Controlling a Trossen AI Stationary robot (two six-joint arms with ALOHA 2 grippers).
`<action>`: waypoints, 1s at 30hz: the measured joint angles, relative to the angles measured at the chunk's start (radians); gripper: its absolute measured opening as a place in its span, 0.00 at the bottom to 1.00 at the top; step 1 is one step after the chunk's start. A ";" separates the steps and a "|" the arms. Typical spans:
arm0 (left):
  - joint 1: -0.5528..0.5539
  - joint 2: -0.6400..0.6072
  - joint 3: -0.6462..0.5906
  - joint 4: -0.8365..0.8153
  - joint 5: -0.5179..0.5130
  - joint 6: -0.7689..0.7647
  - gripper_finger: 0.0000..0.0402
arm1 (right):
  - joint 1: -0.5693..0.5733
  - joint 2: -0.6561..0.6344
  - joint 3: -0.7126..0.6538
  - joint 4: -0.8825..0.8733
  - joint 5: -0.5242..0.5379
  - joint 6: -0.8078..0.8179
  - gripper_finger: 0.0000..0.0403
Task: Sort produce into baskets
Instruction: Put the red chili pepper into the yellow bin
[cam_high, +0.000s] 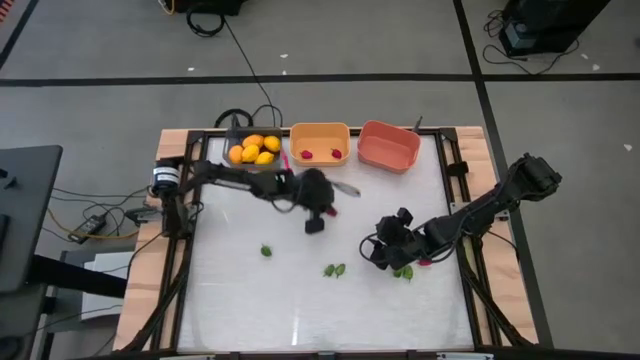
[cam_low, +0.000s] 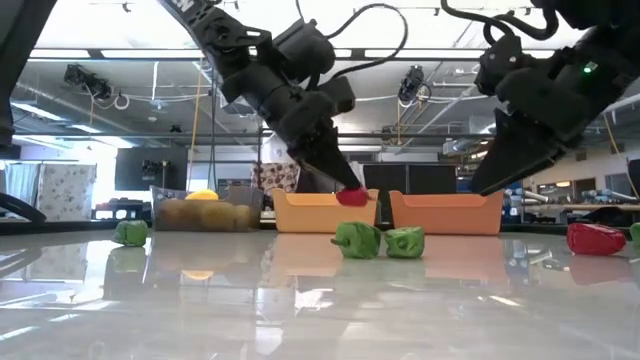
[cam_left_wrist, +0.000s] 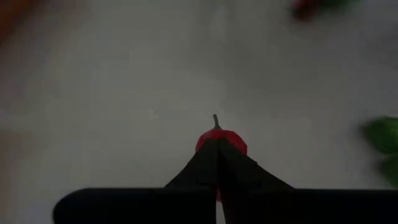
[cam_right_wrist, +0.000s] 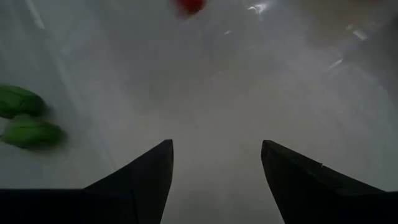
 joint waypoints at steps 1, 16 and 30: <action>0.026 -0.010 0.000 -0.003 -0.004 0.002 0.02 | 0.003 0.000 0.000 -0.001 0.000 0.006 0.63; 0.355 -0.059 0.002 0.133 -0.236 -0.053 0.02 | 0.010 0.000 0.000 0.003 -0.034 0.039 0.63; 0.377 -0.058 0.002 0.143 -0.255 -0.052 0.27 | -0.003 -0.028 0.000 -0.064 -0.201 0.032 0.63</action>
